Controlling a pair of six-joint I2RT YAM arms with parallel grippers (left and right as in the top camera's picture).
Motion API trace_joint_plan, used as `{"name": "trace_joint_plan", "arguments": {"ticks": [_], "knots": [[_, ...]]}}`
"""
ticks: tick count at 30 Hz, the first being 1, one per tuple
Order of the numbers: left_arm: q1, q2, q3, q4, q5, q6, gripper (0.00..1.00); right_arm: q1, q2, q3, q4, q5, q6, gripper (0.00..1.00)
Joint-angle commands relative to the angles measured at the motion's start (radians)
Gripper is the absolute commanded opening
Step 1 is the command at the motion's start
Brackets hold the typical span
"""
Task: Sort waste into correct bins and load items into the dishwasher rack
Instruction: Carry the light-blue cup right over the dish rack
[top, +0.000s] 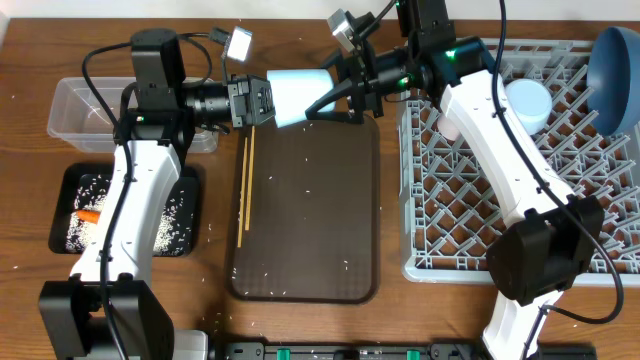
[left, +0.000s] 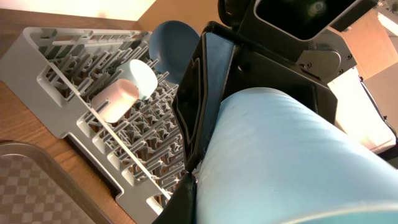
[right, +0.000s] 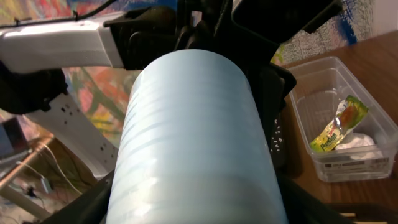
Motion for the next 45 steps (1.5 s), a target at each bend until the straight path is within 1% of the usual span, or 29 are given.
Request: {"name": "trace_joint_plan", "arguments": {"ticks": [1, 7, 11, 24, 32, 35, 38, 40, 42, 44, 45], "knots": [[-0.009, -0.007, 0.005, 0.002, 0.052, 0.010, 0.06, -0.008, 0.001, -0.005, 0.005, 0.008, 0.016, 0.52], [-0.009, -0.007, 0.005, 0.002, 0.052, 0.009, 0.06, -0.010, 0.001, -0.005, 0.005, 0.008, 0.016, 0.43], [-0.009, -0.007, 0.005, 0.002, 0.052, 0.009, 0.07, -0.018, 0.001, -0.005, 0.005, 0.005, 0.017, 0.40], [-0.009, -0.007, 0.005, 0.002, 0.052, 0.009, 0.07, -0.149, 0.001, -0.005, -0.002, 0.005, 0.043, 0.40], [-0.009, -0.007, 0.005, 0.002, 0.052, 0.009, 0.07, -0.235, 0.001, -0.005, -0.044, 0.013, 0.043, 0.40], [-0.008, -0.007, 0.005, 0.002, 0.051, 0.009, 0.07, -0.254, 0.001, -0.005, -0.060, 0.053, 0.043, 0.40], [-0.008, -0.007, 0.005, 0.002, 0.050, 0.010, 0.07, -0.278, 0.001, -0.005, -0.104, 0.149, 0.043, 0.40], [-0.008, -0.007, 0.005, 0.001, 0.027, 0.010, 0.08, -0.291, 0.001, -0.005, -0.134, 0.208, 0.043, 0.40], [-0.008, -0.007, 0.005, -0.015, -0.032, 0.010, 0.08, -0.305, 0.000, -0.005, -0.168, 0.270, 0.045, 0.40], [-0.008, -0.007, 0.005, -0.059, -0.133, 0.010, 0.08, -0.315, 0.000, -0.004, -0.193, 0.309, 0.047, 0.40], [-0.008, -0.007, 0.005, -0.098, -0.217, 0.011, 0.08, -0.319, -0.001, -0.004, -0.205, 0.324, 0.047, 0.40]]}}
